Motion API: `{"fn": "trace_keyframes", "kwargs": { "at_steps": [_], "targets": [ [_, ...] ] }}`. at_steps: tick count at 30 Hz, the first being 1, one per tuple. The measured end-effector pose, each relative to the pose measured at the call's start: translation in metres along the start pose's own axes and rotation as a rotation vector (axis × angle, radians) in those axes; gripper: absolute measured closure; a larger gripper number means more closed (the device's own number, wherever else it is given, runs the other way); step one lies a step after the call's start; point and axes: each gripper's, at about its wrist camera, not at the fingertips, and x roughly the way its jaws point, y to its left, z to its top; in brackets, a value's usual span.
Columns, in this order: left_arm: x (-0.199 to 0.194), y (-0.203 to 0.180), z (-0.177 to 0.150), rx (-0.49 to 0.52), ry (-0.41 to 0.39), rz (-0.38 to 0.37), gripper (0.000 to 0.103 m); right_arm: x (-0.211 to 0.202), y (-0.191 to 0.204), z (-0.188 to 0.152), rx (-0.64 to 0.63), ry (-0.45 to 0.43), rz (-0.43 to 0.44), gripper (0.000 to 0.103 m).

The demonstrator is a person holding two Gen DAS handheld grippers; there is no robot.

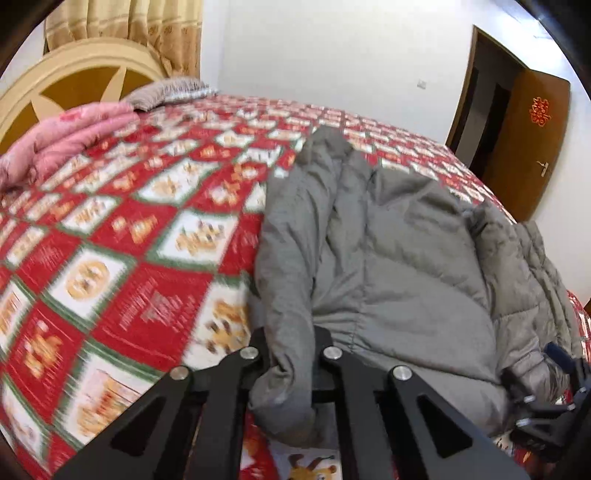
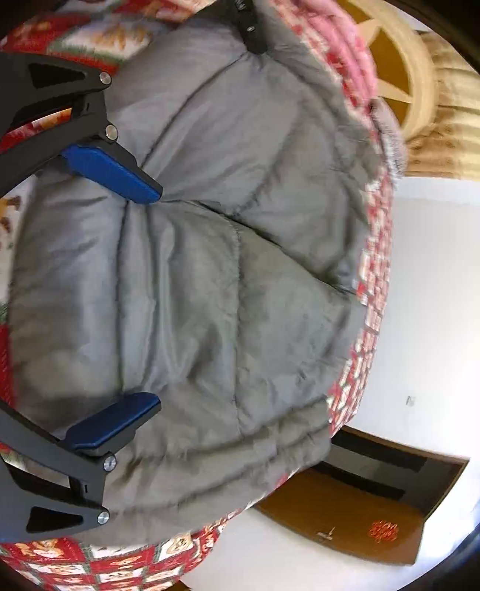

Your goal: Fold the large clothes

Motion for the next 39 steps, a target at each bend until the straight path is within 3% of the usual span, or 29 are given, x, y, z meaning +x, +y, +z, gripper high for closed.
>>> {"fn": "trace_keyframes", "kwargs": {
  "at_steps": [4,8,10,15,17,21,26,30,39],
  "targets": [
    [-0.015,0.016,0.019,0.020,-0.033,0.062,0.096,-0.033,-0.032,0.007,0.053,-0.087,-0.015,0.002],
    [-0.027,0.043,0.037,0.010,-0.064,0.147,0.097,-0.023,-0.062,0.000,0.089,-0.043,-0.058,0.002],
    [-0.041,0.038,0.043,0.062,-0.107,0.178,0.098,-0.014,-0.061,-0.008,0.103,-0.012,-0.006,0.002],
    [-0.089,-0.023,0.048,0.269,-0.248,0.116,0.098,-0.017,-0.073,-0.015,0.153,-0.039,0.013,0.002],
    [-0.108,-0.064,0.044,0.376,-0.320,0.054,0.098,-0.021,-0.084,-0.014,0.181,-0.047,-0.001,0.002],
    [-0.122,-0.136,0.026,0.546,-0.381,-0.075,0.098,-0.019,-0.102,-0.023,0.211,-0.028,-0.030,0.002],
    [-0.106,-0.207,-0.012,0.708,-0.359,-0.210,0.098,-0.023,-0.129,-0.042,0.302,-0.031,-0.053,0.002],
    [-0.080,-0.239,-0.028,0.735,-0.276,-0.273,0.098,-0.020,-0.147,-0.048,0.334,-0.023,-0.087,0.001],
    [-0.055,-0.255,-0.045,0.735,-0.228,-0.288,0.094,-0.003,-0.174,-0.071,0.369,0.014,-0.151,0.002]
  ]
}}
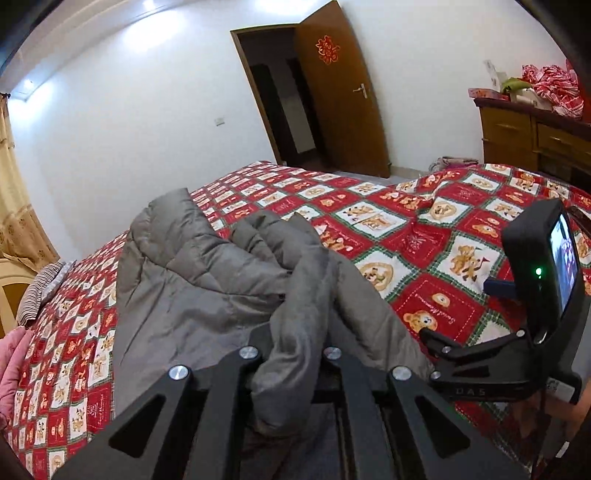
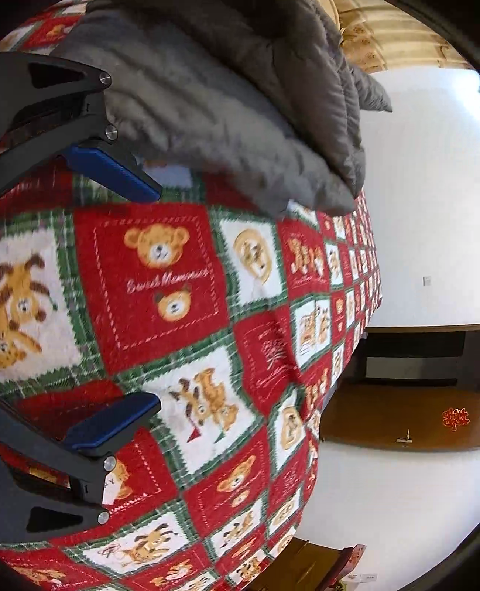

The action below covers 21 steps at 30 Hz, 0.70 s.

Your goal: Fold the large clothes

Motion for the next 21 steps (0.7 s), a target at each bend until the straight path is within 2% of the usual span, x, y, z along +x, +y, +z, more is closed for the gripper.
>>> {"fn": "trace_keyframes", "kwargs": {
  "at_steps": [5,11,17,18,20,21],
  "targets": [
    [0.002,-0.006,0.004,0.014,0.014,0.040,0.093,0.004,-0.003,-0.002,-0.009,-0.002,-0.007,0.002],
    [0.002,-0.006,0.008,0.000,0.018,0.043,0.090,-0.005,-0.006,0.001,-0.028,-0.043,-0.047,0.002],
    [-0.006,-0.011,0.014,0.026,0.000,0.083,0.087,-0.005,-0.009,0.004,-0.046,-0.058,-0.061,0.002],
    [-0.009,-0.011,0.016,0.030,-0.004,0.086,0.083,-0.005,-0.009,0.003,-0.052,-0.060,-0.065,0.002],
    [-0.017,-0.010,0.023,0.022,-0.024,0.086,0.069,-0.004,-0.008,0.003,-0.061,-0.062,-0.072,0.002],
    [-0.021,-0.009,0.026,0.020,-0.035,0.090,0.059,-0.004,-0.008,0.002,-0.064,-0.064,-0.072,0.002]
  ]
}}
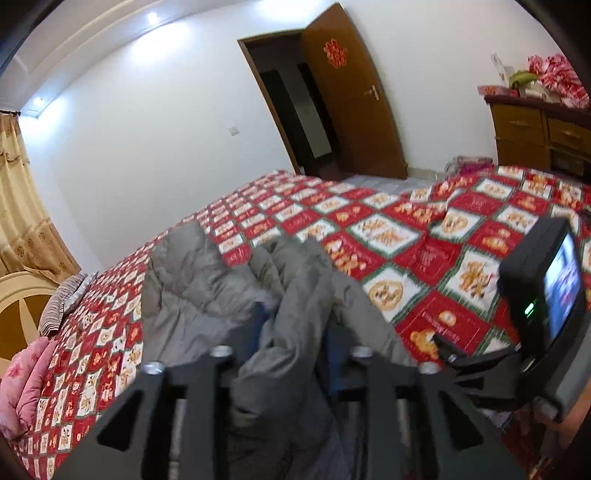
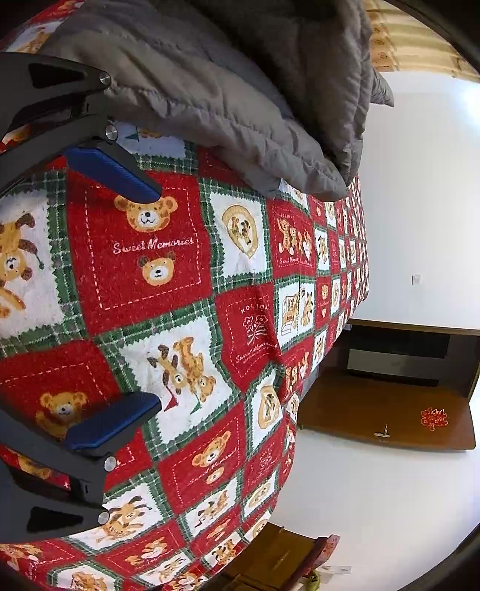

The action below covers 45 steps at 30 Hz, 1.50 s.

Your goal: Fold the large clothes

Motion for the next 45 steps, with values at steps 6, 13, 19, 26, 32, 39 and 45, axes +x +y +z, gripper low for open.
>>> {"fn": "trace_keyframes", "kwargs": {
  "at_steps": [6,13,19,26,32,39,45],
  "targets": [
    [-0.022,0.003,0.019,-0.001,-0.080,0.028,0.031,0.001,0.000,0.000,-0.005,-0.003,0.000,0.002],
    [-0.014,0.026,0.026,0.013,-0.079,0.178,0.021,0.002,0.000,0.000,-0.011,-0.003,0.006,0.002],
    [-0.003,0.059,0.019,-0.041,-0.036,0.224,0.021,0.010,0.003,-0.004,-0.011,0.031,0.026,0.002],
    [-0.004,0.098,0.008,-0.092,-0.033,0.307,0.013,0.010,0.004,-0.004,-0.025,0.030,0.015,0.002],
    [0.002,0.149,-0.008,-0.242,-0.004,0.370,0.009,0.011,0.007,-0.006,-0.042,0.023,0.000,0.002],
    [0.063,0.163,-0.039,-0.200,0.094,0.483,0.005,0.007,0.002,-0.004,0.001,0.035,0.036,0.002],
    [0.092,0.134,-0.052,-0.178,0.122,0.411,0.005,-0.028,-0.010,0.035,0.104,-0.033,0.103,0.002]
  ]
}}
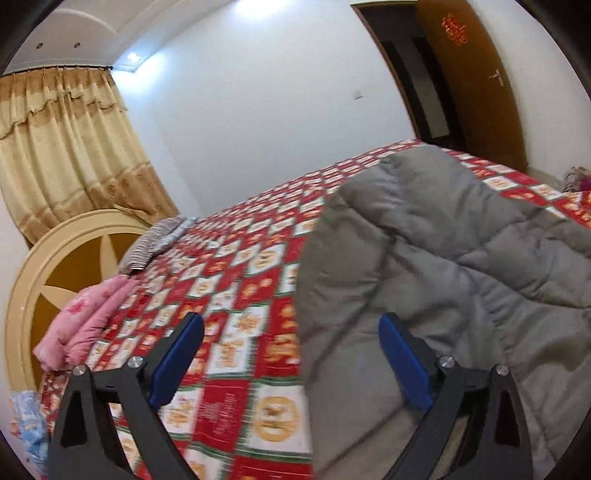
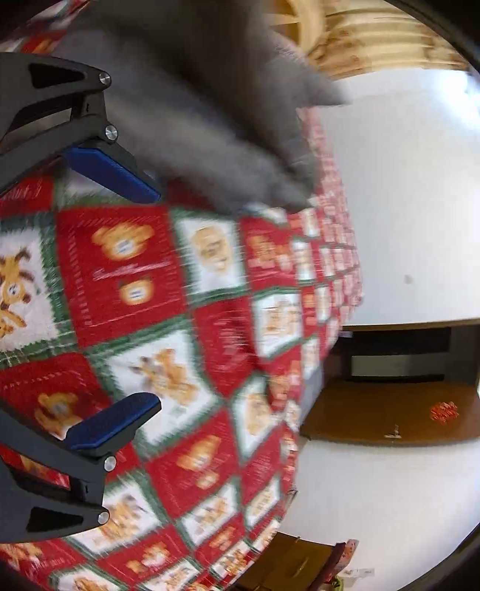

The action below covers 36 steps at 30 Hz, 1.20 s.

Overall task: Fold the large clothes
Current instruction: 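Lower the held jacket end onto the bed and open the left tool, then grasp the folded grey jacket with the right tool while the left tool grasps it too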

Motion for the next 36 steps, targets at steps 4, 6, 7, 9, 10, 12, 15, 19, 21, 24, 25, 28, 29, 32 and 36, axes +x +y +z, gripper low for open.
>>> {"fn": "trace_keyframes", "kwargs": {
  "at_steps": [4,6,7,9,10,12,15,19,21,24,25,28,29,32,36],
  "targets": [
    [-0.016,-0.029,-0.002,0.028,-0.043,-0.024,0.005,-0.029,0.014,0.044,0.024,-0.073,0.074,0.002],
    [-0.023,-0.042,-0.002,0.052,-0.059,-0.042,0.005,-0.037,0.029,0.062,0.009,-0.086,0.112,0.002],
    [-0.027,-0.048,-0.003,0.060,-0.067,-0.050,0.005,-0.038,0.039,0.070,0.003,-0.082,0.145,0.002],
    [-0.028,-0.051,-0.002,0.065,-0.068,-0.073,0.005,-0.033,0.058,0.079,-0.013,-0.060,0.193,0.008],
    [-0.030,-0.049,-0.002,0.058,-0.068,-0.089,0.004,-0.029,0.069,0.079,-0.035,-0.044,0.198,0.019],
    [-0.031,-0.040,0.000,0.040,-0.061,-0.110,0.003,-0.008,0.089,0.072,-0.081,0.035,0.215,0.045],
    [-0.029,-0.010,0.004,-0.040,-0.049,-0.108,0.000,0.019,0.095,0.048,-0.090,0.142,0.191,0.059],
    [-0.015,0.022,0.011,-0.094,-0.051,-0.058,0.000,0.035,0.094,0.018,-0.132,0.182,0.126,0.060],
    [0.004,0.028,0.011,-0.110,-0.011,-0.062,0.000,0.043,0.088,0.012,-0.126,0.207,0.112,0.060],
    [0.028,0.015,0.004,-0.096,0.057,-0.118,0.000,0.042,0.080,0.016,-0.115,0.232,0.102,0.060],
    [0.030,0.006,0.002,-0.086,0.063,-0.125,0.000,0.037,0.075,0.020,-0.110,0.223,0.099,0.060],
    [0.015,-0.017,0.001,-0.048,0.016,-0.131,0.000,0.009,0.072,0.051,-0.098,0.131,0.068,0.059],
    [0.009,-0.024,0.002,-0.031,-0.002,-0.128,0.000,-0.001,0.074,0.064,-0.101,0.097,0.062,0.059],
    [-0.007,-0.043,0.005,0.034,-0.056,-0.127,0.000,-0.014,0.086,0.103,-0.105,0.053,0.108,0.059],
    [-0.009,-0.045,0.008,0.035,-0.056,-0.125,0.000,0.020,0.101,0.131,-0.016,0.082,0.237,0.059]
  ]
}}
